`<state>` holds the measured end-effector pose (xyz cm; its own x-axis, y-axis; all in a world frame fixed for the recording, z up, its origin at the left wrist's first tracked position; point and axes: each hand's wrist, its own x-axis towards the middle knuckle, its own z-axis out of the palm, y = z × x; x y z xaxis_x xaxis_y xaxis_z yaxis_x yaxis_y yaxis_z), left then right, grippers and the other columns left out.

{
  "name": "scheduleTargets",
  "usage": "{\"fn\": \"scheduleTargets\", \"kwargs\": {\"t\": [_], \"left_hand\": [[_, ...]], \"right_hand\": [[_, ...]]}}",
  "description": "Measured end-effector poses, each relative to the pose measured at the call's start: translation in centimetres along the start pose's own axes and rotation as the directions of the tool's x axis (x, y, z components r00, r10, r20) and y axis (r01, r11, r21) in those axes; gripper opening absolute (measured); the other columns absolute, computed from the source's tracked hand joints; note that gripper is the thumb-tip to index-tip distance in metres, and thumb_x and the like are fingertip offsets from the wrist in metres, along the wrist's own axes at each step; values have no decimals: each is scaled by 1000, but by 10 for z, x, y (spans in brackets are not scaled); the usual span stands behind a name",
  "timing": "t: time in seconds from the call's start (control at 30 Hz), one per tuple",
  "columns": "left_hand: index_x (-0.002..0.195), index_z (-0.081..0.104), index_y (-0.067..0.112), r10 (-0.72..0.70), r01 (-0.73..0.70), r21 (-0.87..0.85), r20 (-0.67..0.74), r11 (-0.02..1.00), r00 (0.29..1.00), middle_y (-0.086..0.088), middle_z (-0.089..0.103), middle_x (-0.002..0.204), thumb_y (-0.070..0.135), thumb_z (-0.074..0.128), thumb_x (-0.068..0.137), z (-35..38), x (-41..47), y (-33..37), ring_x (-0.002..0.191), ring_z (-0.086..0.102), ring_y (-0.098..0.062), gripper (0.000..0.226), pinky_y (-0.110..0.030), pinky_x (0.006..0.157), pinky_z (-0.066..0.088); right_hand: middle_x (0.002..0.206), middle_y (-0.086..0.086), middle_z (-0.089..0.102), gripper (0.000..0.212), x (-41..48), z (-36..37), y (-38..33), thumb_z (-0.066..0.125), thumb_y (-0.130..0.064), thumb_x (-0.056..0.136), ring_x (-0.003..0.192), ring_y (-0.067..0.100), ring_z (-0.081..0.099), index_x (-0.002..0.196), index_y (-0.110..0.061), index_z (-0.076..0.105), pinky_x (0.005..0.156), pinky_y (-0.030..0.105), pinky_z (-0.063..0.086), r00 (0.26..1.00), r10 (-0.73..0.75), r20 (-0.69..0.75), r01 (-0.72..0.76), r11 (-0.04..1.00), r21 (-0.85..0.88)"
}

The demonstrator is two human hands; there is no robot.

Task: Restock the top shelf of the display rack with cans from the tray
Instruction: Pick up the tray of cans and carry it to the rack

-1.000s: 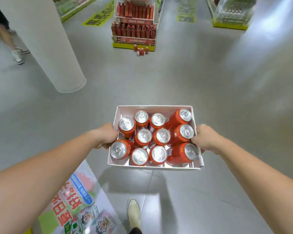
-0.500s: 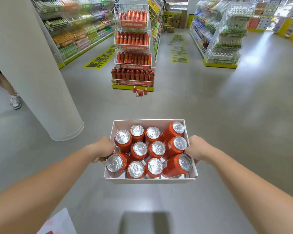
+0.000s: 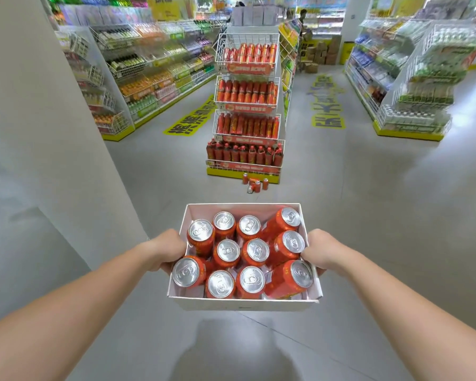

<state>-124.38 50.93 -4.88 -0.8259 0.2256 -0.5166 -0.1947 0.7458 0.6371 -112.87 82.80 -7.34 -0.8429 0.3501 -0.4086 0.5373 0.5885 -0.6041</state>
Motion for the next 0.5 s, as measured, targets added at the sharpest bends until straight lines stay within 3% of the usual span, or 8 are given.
{"fn": "scheduleTargets", "kwargs": {"t": [0.13,0.27,0.37,0.5], "left_hand": [[93,69,0,-8,8,-31,-6,999,1000,-11,76,74,5,63,88,-47,96,34,69,76,-29,10,-46,59,64],[90,68,1,19,-20,-48,-10,999,1000,-7,74,66,8,66,88,-98,209,61,59,74,-24,8,-35,48,58],[73,55,7,30,-31,-25,-37,999,999,-1,55,48,2,55,92,-142,293,85,30,51,-12,21,-20,33,40],[70,52,11,41,-41,3,-42,999,998,-1,51,51,2,52,93,-199,393,123,33,45,-12,25,-19,32,35]], "right_hand": [[75,18,69,13,104,-25,-54,53,-4,81,60,34,71,79,2,64,46,39,59,1000,-24,14,24,1000,-5],[70,9,69,14,208,-39,-112,54,-6,84,65,31,72,73,-7,63,52,37,61,999,-32,14,32,999,-13],[76,17,69,14,288,-43,-154,50,-1,82,67,41,74,78,-4,63,51,42,62,1000,-17,-2,17,1000,0],[73,13,66,15,388,-56,-209,51,-1,82,63,35,71,73,-8,61,50,42,61,1000,-1,-25,2,999,38]]}}
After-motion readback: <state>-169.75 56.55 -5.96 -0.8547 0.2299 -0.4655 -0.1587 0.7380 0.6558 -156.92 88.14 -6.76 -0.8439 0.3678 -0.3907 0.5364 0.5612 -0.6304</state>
